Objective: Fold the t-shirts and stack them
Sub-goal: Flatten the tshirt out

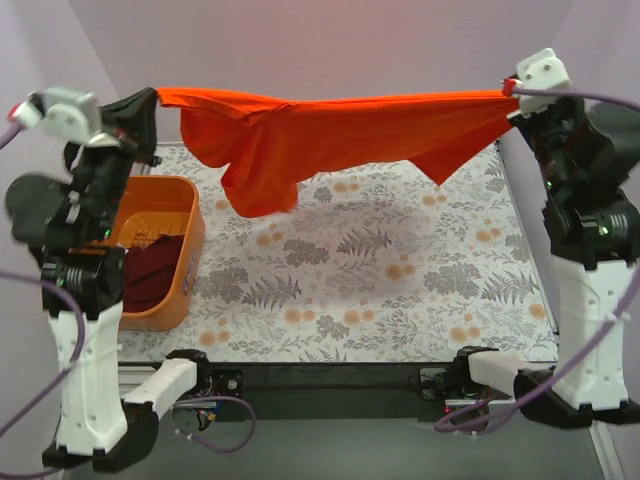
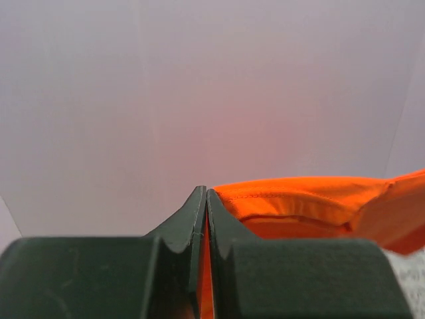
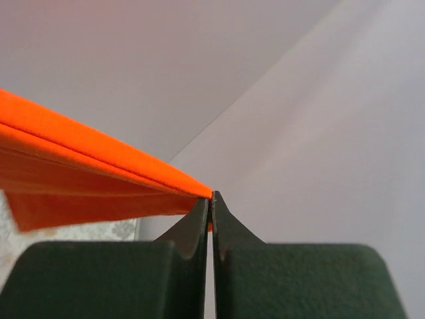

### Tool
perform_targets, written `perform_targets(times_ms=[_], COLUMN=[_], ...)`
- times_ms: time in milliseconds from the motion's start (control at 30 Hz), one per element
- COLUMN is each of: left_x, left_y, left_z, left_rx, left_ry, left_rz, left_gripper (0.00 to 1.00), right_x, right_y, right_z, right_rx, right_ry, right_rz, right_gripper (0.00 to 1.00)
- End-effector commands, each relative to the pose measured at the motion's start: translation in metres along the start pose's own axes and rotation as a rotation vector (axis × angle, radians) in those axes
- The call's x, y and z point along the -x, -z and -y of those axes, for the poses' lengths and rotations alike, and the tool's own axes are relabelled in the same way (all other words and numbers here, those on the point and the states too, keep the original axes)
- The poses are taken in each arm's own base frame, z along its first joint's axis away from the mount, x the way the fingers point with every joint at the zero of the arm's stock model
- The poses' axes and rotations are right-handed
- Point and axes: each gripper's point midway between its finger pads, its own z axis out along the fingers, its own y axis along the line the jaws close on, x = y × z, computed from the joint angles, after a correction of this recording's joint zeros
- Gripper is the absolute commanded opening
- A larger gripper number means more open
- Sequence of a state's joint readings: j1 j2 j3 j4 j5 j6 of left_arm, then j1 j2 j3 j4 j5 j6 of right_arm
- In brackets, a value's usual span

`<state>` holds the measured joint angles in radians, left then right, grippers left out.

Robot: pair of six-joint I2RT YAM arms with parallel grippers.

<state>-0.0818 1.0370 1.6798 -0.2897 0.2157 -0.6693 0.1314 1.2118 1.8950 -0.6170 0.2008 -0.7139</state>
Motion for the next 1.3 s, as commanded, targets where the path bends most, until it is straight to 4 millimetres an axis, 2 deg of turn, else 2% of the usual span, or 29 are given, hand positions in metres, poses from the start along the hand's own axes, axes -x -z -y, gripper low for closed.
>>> perform_targets(times_ms=[0,67,167,267,300,367,400,467,533,600,667,700,733,767,800,833,867,900,933,967,1000,1033,1067,1100,1133,1167,1200,1233,1267], left_x=[0.069,0.085,0.096,0.091,0.085,0.065,0.055,0.023,-0.007,-0.047,-0.067,-0.094,-0.099,-0.088,-0.112,-0.1,-0.095,-0.086,-0.068,-0.057,-0.02,-0.027,-0.018,0.001,-0.013,-0.016,-0.024,-0.05,-0.064], left_y=[0.032,0.042,0.05,0.045,0.04,0.026,0.02,-0.001,-0.02,-0.046,-0.065,-0.085,-0.097,-0.111,-0.132,-0.147,-0.157,-0.174,-0.181,-0.187,-0.189,-0.202,-0.206,-0.207,-0.216,-0.218,-0.22,-0.223,-0.223], left_z=[-0.011,-0.007,0.001,-0.004,-0.007,-0.018,-0.02,-0.024,-0.02,-0.017,-0.014,-0.016,-0.016,-0.018,-0.03,-0.036,-0.041,-0.048,-0.056,-0.06,-0.062,-0.072,-0.076,-0.077,-0.077,-0.076,-0.073,-0.072,-0.064], left_rx=[0.099,0.095,0.061,0.076,0.09,0.124,0.126,0.116,0.063,0.008,-0.031,-0.048,-0.067,-0.071,-0.032,-0.013,0.002,0.02,0.057,0.068,0.083,0.111,0.118,0.116,0.101,0.089,0.07,0.051,0.007], left_ry=[-0.064,-0.084,-0.096,-0.11,-0.115,-0.118,-0.121,-0.115,-0.105,-0.067,-0.05,-0.032,-0.038,-0.047,-0.038,-0.045,-0.052,-0.062,-0.067,-0.07,-0.08,-0.069,-0.073,-0.085,-0.093,-0.108,-0.114,-0.114,-0.122], left_rz=[0.218,0.261,0.284,0.267,0.252,0.203,0.18,0.108,0.043,-0.033,-0.048,-0.084,-0.08,-0.046,-0.072,-0.009,0.02,0.067,0.134,0.172,0.264,0.276,0.306,0.353,0.345,0.351,0.347,0.317,0.298], left_gripper=[0.0,0.0,0.0,0.0,0.0,0.0,0.0,0.0,0.0,0.0,0.0,0.0,0.0,0.0,0.0,0.0,0.0,0.0,0.0,0.0,0.0,0.0,0.0,0.0,0.0,0.0,0.0,0.0,0.0], right_x=[0.046,0.062,0.074,0.073,0.067,0.06,0.05,0.041,0.026,0.015,0.002,0.002,0.007,-0.002,0.0,0.023,0.012,0.02,0.026,0.041,0.046,0.045,0.054,0.055,0.063,0.043,0.036,0.032,0.03], right_y=[0.067,0.092,0.102,0.094,0.083,0.067,0.053,0.031,0.009,-0.018,-0.048,-0.058,-0.065,-0.09,-0.1,-0.098,-0.126,-0.13,-0.136,-0.141,-0.144,-0.157,-0.152,-0.156,-0.153,-0.169,-0.177,-0.176,-0.179], right_z=[0.078,0.094,0.1,0.095,0.088,0.077,0.064,0.047,0.029,0.014,-0.002,-0.002,0.003,-0.003,0.003,0.029,0.028,0.044,0.056,0.08,0.089,0.09,0.102,0.1,0.103,0.084,0.07,0.066,0.061], right_rx=[-0.307,-0.361,-0.373,-0.356,-0.338,-0.303,-0.269,-0.223,-0.18,-0.148,-0.114,-0.122,-0.138,-0.126,-0.15,-0.214,-0.217,-0.264,-0.293,-0.355,-0.381,-0.392,-0.426,-0.419,-0.443,-0.4,-0.366,-0.359,-0.368], right_ry=[-0.034,-0.044,-0.037,-0.01,0.002,0.034,0.046,0.075,0.091,0.103,0.11,0.106,0.095,0.093,0.079,0.057,0.029,0.009,-0.007,-0.027,-0.034,-0.038,-0.04,-0.038,-0.034,-0.022,-0.013,-0.009,-0.003], right_rz=[0.188,0.261,0.316,0.308,0.288,0.271,0.245,0.227,0.192,0.164,0.131,0.136,0.146,0.118,0.122,0.165,0.134,0.147,0.159,0.196,0.214,0.221,0.254,0.271,0.315,0.28,0.288,0.296,0.321], right_gripper=[0.01,0.01,0.01,0.01,0.01,0.01,0.01,0.01,0.01,0.01,0.01,0.01,0.01,0.01,0.01,0.01,0.01,0.01,0.01,0.01,0.01,0.01,0.01,0.01,0.01,0.01,0.01,0.01,0.01])
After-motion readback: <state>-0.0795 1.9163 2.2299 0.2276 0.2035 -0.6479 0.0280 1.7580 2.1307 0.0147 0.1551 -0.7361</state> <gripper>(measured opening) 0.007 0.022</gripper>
